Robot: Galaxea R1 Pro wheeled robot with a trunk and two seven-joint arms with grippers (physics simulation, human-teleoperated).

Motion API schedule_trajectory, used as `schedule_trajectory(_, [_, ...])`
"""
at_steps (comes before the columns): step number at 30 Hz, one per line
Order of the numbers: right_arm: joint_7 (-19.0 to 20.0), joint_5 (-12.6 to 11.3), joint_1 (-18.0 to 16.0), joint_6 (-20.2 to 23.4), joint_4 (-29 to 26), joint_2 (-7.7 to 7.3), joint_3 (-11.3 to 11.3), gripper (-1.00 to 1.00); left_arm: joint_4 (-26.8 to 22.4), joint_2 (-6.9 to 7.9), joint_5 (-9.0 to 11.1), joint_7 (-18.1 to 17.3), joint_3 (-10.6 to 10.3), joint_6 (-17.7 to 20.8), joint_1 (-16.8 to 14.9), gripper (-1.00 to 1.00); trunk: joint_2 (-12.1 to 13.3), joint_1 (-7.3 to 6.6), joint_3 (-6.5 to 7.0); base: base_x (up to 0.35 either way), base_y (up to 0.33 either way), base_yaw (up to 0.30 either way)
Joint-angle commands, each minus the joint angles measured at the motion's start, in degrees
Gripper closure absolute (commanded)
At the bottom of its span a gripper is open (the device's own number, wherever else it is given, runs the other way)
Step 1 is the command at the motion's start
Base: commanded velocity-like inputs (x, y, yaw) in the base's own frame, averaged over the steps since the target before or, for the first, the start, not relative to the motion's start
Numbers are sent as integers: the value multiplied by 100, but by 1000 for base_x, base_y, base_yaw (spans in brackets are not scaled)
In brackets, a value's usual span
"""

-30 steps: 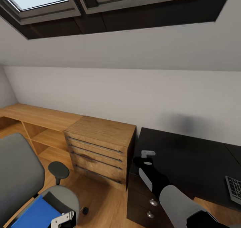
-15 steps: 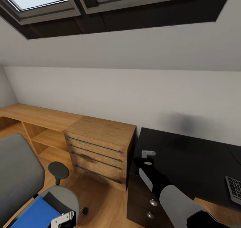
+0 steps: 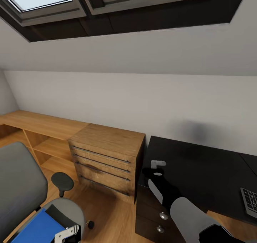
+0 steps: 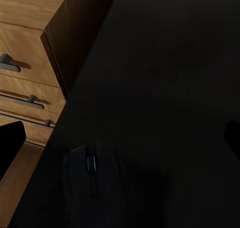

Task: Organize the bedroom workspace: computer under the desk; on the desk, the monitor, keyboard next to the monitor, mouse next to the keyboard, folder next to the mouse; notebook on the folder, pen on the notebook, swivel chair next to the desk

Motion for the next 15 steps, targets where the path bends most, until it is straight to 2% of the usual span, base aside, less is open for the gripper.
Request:
schedule_trajectory(1, [-50, -43, -4, 29, -10, -5, 46, -100, -6, 8, 60, 29, -25, -38, -3, -100, -4, 1, -5, 0, 0, 0])
schedule_trajectory(9, [-50, -43, 0, 31, -134, -12, 33, -100, -6, 8, 60, 29, -25, -38, -3, -100, -4, 1, -5, 0, 0, 0])
schedule_trajectory(15, [-61, -39, 101, 279, -1180, -42, 13, -100, -5, 8, 53, 29, -25, -38, -3, -100, -4, 1, -5, 0, 0, 0])
